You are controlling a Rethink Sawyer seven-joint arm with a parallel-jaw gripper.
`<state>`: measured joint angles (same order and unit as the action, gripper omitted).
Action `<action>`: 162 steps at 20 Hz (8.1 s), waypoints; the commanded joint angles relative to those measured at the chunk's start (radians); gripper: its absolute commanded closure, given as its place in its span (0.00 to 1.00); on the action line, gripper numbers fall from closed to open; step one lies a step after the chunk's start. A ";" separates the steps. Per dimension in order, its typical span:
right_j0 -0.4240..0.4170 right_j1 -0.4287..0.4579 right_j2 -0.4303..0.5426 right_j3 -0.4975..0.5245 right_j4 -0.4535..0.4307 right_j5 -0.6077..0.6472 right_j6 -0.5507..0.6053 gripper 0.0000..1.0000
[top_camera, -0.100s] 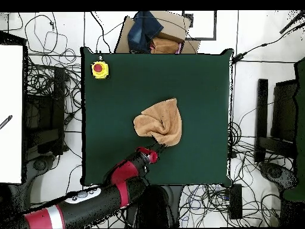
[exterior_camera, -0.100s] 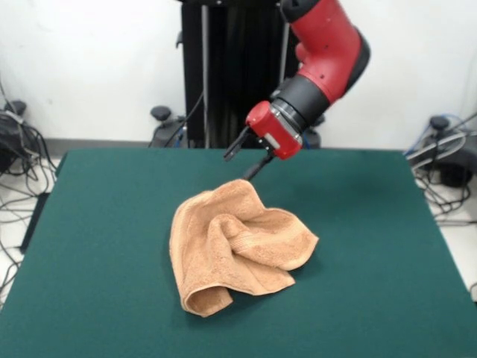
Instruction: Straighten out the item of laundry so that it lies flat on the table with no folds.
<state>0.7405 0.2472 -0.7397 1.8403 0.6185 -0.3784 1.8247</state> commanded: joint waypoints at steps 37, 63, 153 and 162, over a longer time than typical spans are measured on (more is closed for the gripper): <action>0.038 0.047 0.083 -0.139 0.137 0.115 0.132 0.00; 0.087 0.077 0.120 -0.129 0.197 0.070 0.162 0.00; 0.163 0.234 0.153 -0.167 0.358 -0.082 0.134 0.00; 0.174 0.153 0.176 -0.100 0.283 -0.044 0.156 0.00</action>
<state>0.9234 0.4427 -0.6785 1.7897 0.9645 -0.4294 1.8247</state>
